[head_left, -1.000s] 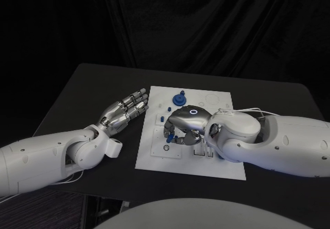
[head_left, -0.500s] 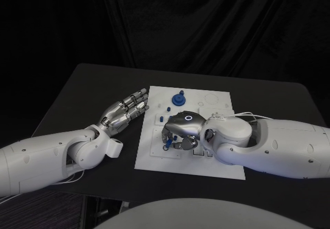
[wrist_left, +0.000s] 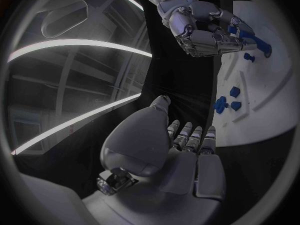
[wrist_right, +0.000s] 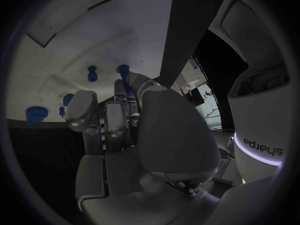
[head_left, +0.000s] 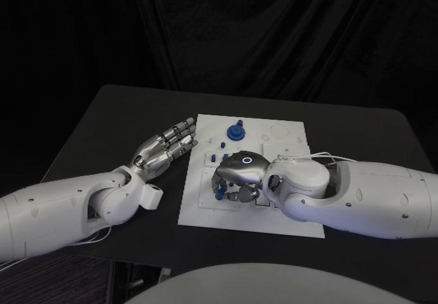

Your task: Assemble the parts on the task board

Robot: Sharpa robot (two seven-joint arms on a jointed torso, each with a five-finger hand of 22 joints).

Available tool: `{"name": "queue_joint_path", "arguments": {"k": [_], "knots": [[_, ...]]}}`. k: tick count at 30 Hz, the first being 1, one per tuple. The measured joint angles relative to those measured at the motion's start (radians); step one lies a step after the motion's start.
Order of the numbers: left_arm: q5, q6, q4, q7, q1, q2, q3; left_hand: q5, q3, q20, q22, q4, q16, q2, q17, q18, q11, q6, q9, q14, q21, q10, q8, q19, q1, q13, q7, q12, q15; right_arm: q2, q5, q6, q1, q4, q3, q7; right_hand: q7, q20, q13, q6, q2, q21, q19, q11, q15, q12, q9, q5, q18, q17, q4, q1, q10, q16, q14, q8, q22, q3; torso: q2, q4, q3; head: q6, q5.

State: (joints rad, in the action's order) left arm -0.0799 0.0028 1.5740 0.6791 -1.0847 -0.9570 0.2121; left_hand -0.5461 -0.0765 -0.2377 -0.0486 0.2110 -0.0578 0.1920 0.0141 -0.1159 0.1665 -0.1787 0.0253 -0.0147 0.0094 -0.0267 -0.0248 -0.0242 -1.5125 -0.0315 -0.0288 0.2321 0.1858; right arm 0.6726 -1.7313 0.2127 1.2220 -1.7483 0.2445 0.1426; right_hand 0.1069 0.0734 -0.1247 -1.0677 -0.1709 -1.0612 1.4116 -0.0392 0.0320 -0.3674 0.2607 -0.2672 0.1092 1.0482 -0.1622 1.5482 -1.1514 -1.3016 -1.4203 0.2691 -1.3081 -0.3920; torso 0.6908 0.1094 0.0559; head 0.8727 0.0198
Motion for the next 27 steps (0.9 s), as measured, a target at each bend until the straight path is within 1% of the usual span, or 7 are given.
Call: {"name": "queue_joint_path", "arguments": {"k": [9, 11, 12, 17, 18, 20, 27], "knots": [[0.000, 0.002, -0.001, 0.000, 0.000, 0.001, 0.000, 0.000, 0.000, 0.000, 0.000, 0.000, 0.000, 0.000, 0.000, 0.000, 0.000, 0.000, 0.000, 0.000, 0.000, 0.000, 0.000, 0.000, 0.000, 0.000, 0.000, 0.000, 0.000, -0.007, -0.001, 0.013, -0.009, 0.009, -0.002, -0.001, -0.002, 0.000, -0.001, -0.001, 0.000, 0.000, 0.000, 0.000, 0.000, 0.000, 0.000, -0.004, 0.000, 0.000, 0.003, 0.000, -0.003, 0.000, 0.000, 0.004, 0.000, 0.003, -0.001, 0.0008, -0.0004, 0.000, -0.003], [0.000, 0.002, -0.002, 0.000, 0.000, 0.001, 0.000, 0.000, 0.000, -0.004, 0.000, 0.000, 0.000, 0.000, 0.000, 0.000, 0.000, 0.000, 0.000, -0.004, 0.000, 0.000, 0.000, -0.004, 0.000, 0.000, 0.000, 0.000, 0.004, -0.009, -0.003, 0.016, -0.010, 0.011, -0.002, -0.001, -0.003, 0.000, -0.001, 0.000, 0.001, 0.000, 0.000, 0.000, 0.000, 0.000, 0.002, -0.004, 0.000, 0.000, 0.003, -0.001, -0.003, 0.000, 0.000, 0.005, 0.000, 0.003, -0.001, 0.0011, -0.0004, 0.000, -0.003], [0.000, 0.002, -0.002, 0.000, 0.000, 0.001, 0.000, 0.000, 0.000, -0.004, 0.000, 0.000, 0.000, 0.000, 0.000, 0.000, 0.000, 0.000, 0.000, -0.004, 0.000, 0.000, 0.000, -0.004, 0.000, 0.000, 0.000, 0.000, 0.004, -0.011, -0.006, 0.017, -0.011, 0.013, -0.002, -0.001, -0.003, 0.000, -0.001, 0.000, 0.001, 0.000, 0.000, 0.000, 0.000, 0.000, 0.022, -0.004, 0.000, 0.000, 0.003, -0.001, -0.003, 0.000, 0.000, 0.005, 0.000, 0.003, -0.001, 0.0012, -0.0004, 0.000, -0.003], [0.000, 0.003, -0.002, 0.000, 0.001, 0.002, 0.000, 0.000, 0.001, -0.004, 0.000, -0.001, 0.000, 0.000, 0.000, 0.000, 0.000, 0.000, 0.000, -0.002, 0.000, 0.000, 0.000, -0.004, 0.000, 0.000, 0.000, 0.000, 0.005, -0.013, -0.017, 0.021, -0.014, 0.016, -0.003, 0.000, -0.003, 0.000, -0.006, 0.000, 0.001, 0.022, 0.000, 0.000, 0.000, 0.001, 0.023, -0.016, 0.000, -0.018, 0.015, -0.001, -0.003, 0.007, 0.000, 0.005, 0.000, 0.001, -0.001, 0.0012, 0.0001, 0.000, -0.004], [0.000, 0.004, -0.003, 0.000, 0.001, 0.002, 0.000, 0.000, 0.003, -0.004, 0.000, -0.003, 0.000, 0.000, 0.000, 0.000, 0.000, 0.000, 0.000, -0.001, 0.000, 0.000, 0.000, -0.004, 0.000, 0.000, 0.000, 0.000, 0.006, -0.014, -0.020, 0.021, -0.014, 0.016, -0.003, 0.001, -0.003, 0.000, -0.007, 0.000, 0.001, 0.026, 0.000, 0.000, 0.000, 0.001, 0.053, -0.016, 0.000, -0.022, 0.015, -0.001, -0.003, 0.012, 0.000, 0.005, 0.000, 0.001, -0.001, 0.0012, 0.0002, 0.000, -0.004], [0.000, 0.004, -0.003, 0.000, 0.001, 0.002, 0.000, 0.000, 0.003, -0.004, 0.000, -0.003, 0.000, 0.000, 0.000, 0.000, 0.000, 0.000, 0.000, -0.001, 0.000, 0.000, 0.000, -0.004, 0.000, 0.000, 0.000, 0.000, 0.006, -0.014, -0.024, 0.021, -0.014, 0.016, -0.003, 0.001, -0.003, -0.004, -0.010, 0.000, 0.001, 0.028, -0.004, 0.000, 0.000, 0.001, 0.053, -0.016, 0.000, -0.024, 0.015, -0.001, -0.003, 0.012, 0.000, 0.005, 0.000, 0.001, -0.001, 0.0012, 0.0002, 0.000, -0.003], [0.000, 0.006, -0.006, 0.000, 0.002, 0.003, 0.000, 0.000, 0.005, -0.004, 0.000, 0.000, -0.004, 0.000, 0.000, 0.000, 0.000, 0.000, 0.000, 0.000, 0.000, 0.000, 0.000, -0.004, 0.000, 0.000, 0.000, 0.004, 0.007, -0.015, -0.034, 0.022, -0.015, 0.017, -0.003, 0.001, -0.003, -0.004, -0.011, 0.000, 0.000, 0.028, -0.004, 0.000, 0.000, 0.001, 0.059, -0.016, 0.000, -0.024, 0.015, -0.001, -0.003, 0.012, 0.000, 0.004, 0.000, 0.001, -0.001, 0.0012, 0.0001, 0.000, -0.003]]}}
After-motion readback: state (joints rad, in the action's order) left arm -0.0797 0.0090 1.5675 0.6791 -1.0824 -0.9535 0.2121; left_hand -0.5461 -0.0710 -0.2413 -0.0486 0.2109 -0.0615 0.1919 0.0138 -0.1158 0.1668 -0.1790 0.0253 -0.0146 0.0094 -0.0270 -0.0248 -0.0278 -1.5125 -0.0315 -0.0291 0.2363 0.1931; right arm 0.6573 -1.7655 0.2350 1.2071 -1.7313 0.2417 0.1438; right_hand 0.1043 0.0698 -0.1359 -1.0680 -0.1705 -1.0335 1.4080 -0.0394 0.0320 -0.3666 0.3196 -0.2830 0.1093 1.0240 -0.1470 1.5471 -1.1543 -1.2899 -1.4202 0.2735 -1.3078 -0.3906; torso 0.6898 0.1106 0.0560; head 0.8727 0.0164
